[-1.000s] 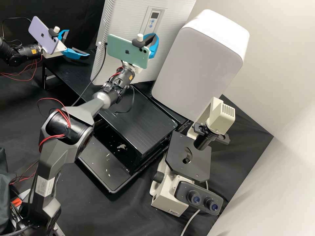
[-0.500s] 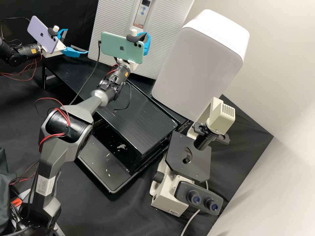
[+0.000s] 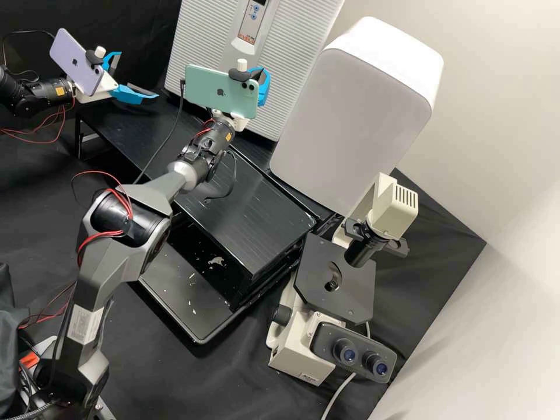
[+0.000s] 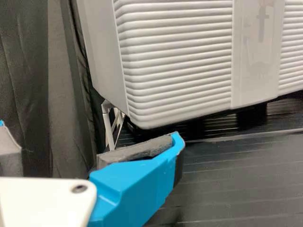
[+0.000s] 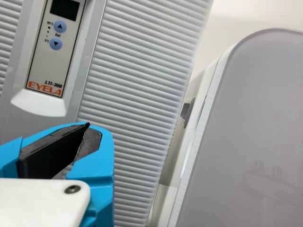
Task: Close the incubator door
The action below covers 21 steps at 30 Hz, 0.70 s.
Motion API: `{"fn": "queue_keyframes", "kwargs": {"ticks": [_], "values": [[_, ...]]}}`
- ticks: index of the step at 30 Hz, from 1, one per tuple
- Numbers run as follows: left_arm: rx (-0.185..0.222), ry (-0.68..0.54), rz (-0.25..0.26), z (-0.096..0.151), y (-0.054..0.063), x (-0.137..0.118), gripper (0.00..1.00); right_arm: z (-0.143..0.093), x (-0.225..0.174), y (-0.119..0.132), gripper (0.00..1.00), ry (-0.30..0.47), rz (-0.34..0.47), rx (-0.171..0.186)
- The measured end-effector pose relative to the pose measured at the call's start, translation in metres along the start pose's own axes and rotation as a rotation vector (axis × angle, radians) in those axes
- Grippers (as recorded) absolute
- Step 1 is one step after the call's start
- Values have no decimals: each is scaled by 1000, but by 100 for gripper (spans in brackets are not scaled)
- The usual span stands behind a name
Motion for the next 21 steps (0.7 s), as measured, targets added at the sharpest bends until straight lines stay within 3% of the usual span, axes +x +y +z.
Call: {"fn": "queue_keyframes", "kwargs": {"ticks": [20, 21], "values": [[0, 0, 0, 0, 0, 0, 100, 1, 9, 2, 0, 4, 21, -10], [0, 0, 0, 0, 0, 0, 100, 3, 8, 0, 100, -2, 22, -23]]}}
